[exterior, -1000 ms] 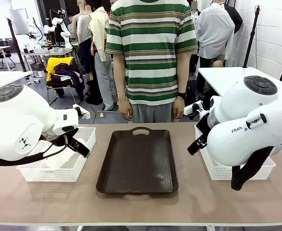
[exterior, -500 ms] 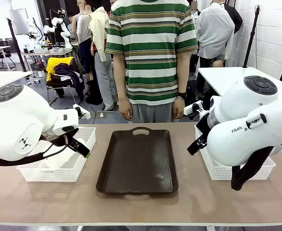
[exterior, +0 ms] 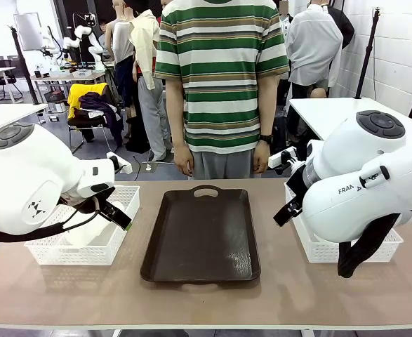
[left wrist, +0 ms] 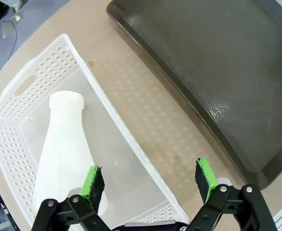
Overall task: Prepare the laboratory tools.
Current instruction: Pick up the Big flask that the person points to.
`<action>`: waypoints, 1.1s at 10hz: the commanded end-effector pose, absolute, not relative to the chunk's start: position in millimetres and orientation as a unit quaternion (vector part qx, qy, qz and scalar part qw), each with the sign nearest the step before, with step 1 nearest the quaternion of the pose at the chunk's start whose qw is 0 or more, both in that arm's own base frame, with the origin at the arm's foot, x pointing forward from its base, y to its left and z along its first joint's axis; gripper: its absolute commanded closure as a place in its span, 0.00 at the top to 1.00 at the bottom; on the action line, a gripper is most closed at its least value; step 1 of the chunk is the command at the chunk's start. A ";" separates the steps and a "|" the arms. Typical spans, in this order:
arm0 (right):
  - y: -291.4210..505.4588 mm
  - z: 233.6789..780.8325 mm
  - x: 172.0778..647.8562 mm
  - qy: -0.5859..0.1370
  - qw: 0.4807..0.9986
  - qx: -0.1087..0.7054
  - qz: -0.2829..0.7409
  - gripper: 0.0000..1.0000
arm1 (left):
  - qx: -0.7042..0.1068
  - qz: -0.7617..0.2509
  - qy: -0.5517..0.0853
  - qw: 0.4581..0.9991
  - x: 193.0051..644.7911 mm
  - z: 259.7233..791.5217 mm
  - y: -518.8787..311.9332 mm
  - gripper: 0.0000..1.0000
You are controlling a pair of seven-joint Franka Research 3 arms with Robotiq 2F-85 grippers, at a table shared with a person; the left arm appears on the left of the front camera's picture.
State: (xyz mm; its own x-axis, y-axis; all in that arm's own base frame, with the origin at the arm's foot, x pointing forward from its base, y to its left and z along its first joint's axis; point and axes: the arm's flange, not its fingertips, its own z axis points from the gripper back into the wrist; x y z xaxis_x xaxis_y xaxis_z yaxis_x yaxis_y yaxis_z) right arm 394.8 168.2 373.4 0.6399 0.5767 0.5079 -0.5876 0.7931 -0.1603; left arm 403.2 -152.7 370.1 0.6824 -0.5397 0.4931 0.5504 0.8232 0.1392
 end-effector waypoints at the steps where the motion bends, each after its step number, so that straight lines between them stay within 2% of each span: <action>1: 168.1 373.4 394.8 -0.277 0.905 0.010 0.321 1.00 | -0.010 -0.295 -0.267 0.917 403.2 371.3 -151.0 1.00; 11: 168.1 373.4 394.8 -0.277 0.905 0.010 0.321 1.00 | -0.010 -0.295 -0.267 0.917 403.2 371.3 -151.0 1.00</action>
State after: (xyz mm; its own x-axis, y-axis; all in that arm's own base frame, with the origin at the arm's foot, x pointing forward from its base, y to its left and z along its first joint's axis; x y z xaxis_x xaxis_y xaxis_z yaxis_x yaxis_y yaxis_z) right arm 394.8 168.2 373.4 0.6399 0.5767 0.5079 -0.5876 0.7931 -0.1603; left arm 403.2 -152.7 370.1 0.6823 -0.5399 0.4930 0.5505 0.8231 0.1396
